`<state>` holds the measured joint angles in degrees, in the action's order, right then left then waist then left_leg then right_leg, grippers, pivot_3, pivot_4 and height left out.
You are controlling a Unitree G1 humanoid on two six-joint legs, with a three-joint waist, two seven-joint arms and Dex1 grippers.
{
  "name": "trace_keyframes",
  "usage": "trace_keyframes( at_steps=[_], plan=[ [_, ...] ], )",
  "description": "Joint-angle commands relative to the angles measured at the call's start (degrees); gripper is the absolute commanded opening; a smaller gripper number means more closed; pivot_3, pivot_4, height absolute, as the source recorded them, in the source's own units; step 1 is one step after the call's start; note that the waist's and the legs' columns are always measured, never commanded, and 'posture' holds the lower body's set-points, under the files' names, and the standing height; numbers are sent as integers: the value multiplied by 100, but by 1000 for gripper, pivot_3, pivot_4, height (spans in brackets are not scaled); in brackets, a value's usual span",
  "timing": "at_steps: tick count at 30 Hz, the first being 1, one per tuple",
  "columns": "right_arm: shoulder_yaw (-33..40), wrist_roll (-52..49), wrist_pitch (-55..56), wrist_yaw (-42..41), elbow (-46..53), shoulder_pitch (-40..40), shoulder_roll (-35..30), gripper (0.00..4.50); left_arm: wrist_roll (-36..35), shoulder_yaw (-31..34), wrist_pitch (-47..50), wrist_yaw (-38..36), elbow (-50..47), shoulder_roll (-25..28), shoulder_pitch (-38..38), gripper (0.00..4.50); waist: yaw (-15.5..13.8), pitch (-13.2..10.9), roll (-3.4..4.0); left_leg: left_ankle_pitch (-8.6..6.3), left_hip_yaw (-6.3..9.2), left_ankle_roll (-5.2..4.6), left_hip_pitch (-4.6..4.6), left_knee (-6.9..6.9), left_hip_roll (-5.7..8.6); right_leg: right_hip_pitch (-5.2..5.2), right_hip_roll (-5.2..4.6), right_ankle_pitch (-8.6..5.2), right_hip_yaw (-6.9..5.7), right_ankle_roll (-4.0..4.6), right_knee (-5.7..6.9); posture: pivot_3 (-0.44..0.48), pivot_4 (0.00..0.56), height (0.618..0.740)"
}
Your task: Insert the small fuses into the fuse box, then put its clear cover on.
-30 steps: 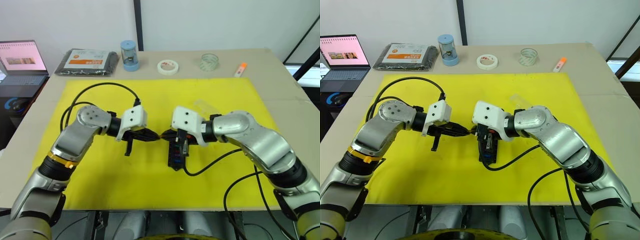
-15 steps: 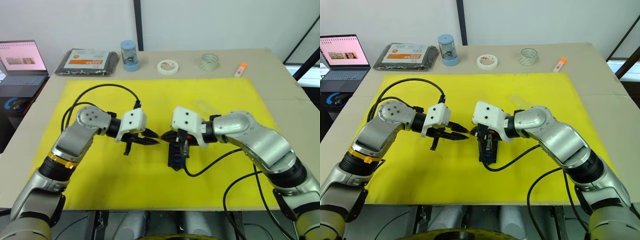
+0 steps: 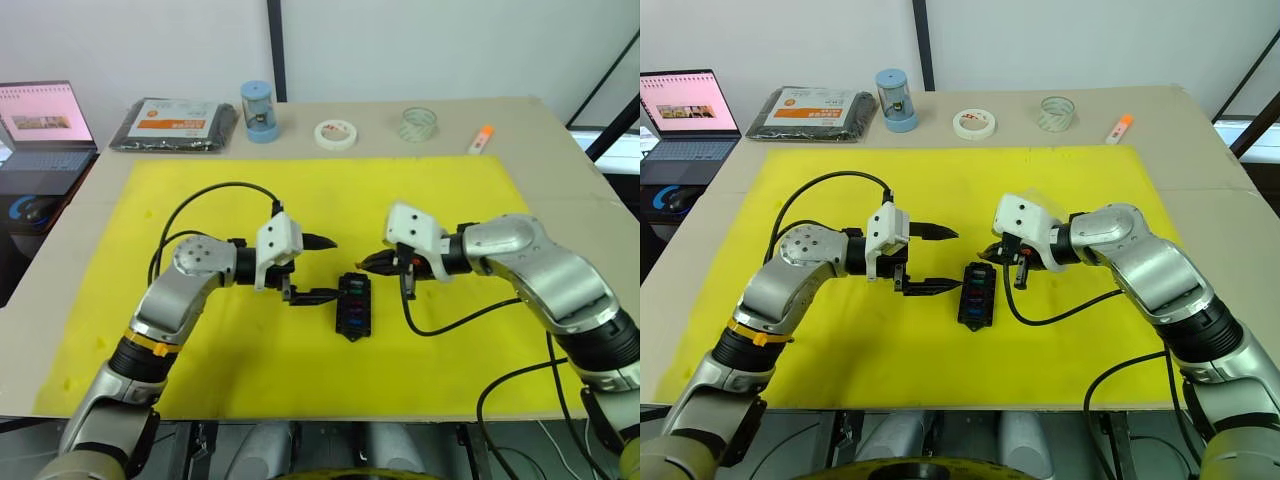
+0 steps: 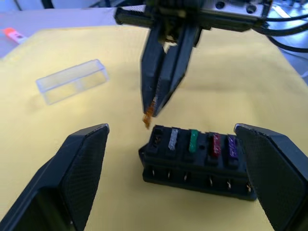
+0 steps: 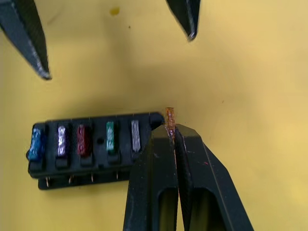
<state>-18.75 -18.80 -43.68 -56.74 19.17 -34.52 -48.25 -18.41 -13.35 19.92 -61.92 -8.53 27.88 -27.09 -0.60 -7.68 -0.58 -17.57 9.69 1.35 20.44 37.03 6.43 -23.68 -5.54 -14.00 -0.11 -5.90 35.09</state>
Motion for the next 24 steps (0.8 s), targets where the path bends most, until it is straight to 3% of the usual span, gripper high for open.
trace_keyframes(
  at_steps=[1, 24],
  plan=[
    [126, 66, 213, -79, -39, 6, 50, 0, 15, 20, -16, 85, -222, 37, 116, 4468, -2, 0, 0, 0, 0, 0, -1, 0, 0, 0, 0, 0, 0, 0, 0, 0, 150, 740],
    [72, 268, 402, -287, -191, 16, 283, 0, 271, -7, -652, -128, 461, 119, 435, 4468, -6, 0, 0, 0, 0, 0, -1, 0, 1, 1, -1, 0, 0, 0, -1, 0, 150, 740]
  ],
)
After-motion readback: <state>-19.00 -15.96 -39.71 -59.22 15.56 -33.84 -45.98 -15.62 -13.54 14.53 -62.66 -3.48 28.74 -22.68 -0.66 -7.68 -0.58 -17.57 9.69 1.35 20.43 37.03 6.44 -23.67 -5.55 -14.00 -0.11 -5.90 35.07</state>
